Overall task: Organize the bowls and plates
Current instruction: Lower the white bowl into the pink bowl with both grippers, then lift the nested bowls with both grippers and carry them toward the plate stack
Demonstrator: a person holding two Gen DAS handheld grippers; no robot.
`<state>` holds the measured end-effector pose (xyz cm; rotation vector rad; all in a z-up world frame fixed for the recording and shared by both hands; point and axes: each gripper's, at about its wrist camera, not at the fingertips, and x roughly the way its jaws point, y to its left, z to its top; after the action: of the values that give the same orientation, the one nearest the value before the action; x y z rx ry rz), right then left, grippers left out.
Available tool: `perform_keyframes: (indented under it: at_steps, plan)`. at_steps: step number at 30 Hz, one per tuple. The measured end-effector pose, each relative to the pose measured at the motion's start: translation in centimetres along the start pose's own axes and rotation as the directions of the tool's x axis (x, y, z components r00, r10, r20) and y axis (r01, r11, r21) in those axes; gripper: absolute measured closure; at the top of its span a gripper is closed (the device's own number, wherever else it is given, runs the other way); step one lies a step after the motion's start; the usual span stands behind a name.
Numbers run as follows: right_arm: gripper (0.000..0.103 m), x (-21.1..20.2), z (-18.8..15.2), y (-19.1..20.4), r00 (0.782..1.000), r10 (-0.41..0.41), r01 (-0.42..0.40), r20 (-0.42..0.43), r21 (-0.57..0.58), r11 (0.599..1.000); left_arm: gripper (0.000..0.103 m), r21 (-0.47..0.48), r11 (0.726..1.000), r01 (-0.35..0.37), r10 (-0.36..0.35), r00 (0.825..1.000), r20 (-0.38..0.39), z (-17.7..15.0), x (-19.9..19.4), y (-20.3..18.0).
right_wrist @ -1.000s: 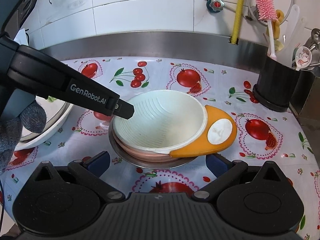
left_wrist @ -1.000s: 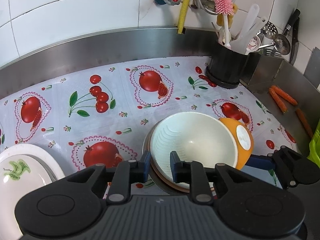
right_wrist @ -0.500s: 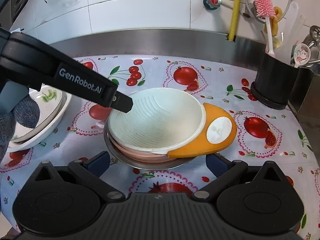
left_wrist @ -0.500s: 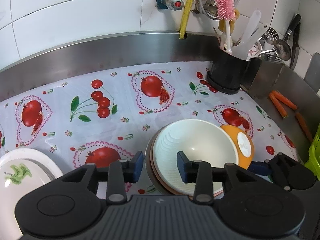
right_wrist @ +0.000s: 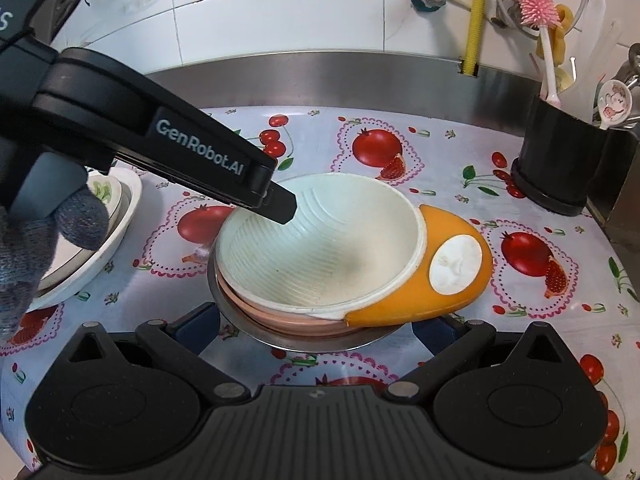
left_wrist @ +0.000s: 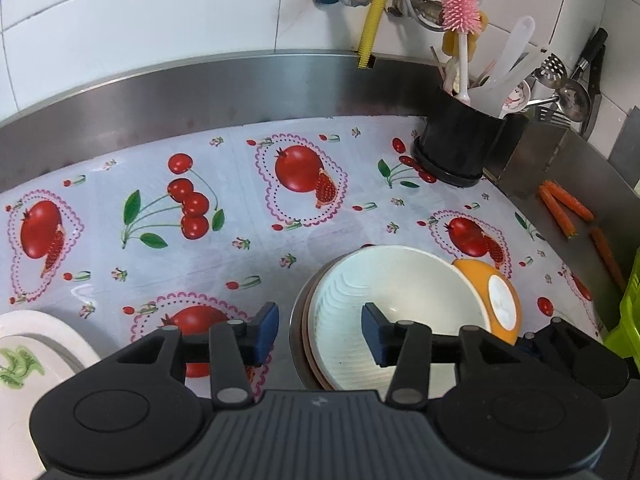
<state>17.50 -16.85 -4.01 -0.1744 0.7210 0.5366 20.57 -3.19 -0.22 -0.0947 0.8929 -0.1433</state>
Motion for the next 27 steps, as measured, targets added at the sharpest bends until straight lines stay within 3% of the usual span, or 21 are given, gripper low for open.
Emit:
perform_keyframes:
  at_steps: [17,27]
  plan:
    - [0.095,1.1,-0.1,-0.3,1.000,0.016,-0.016,-0.002,0.012,1.000,0.000,-0.045,0.991,0.125,-0.127,0.991,-0.050,1.1,3.8,1.9]
    - [0.095,1.5,0.3,-0.2,1.000,0.013,-0.013,-0.001,0.018,1.000,0.000,-0.038,0.992,0.121,-0.123,0.990,-0.062,1.0,4.6,1.9]
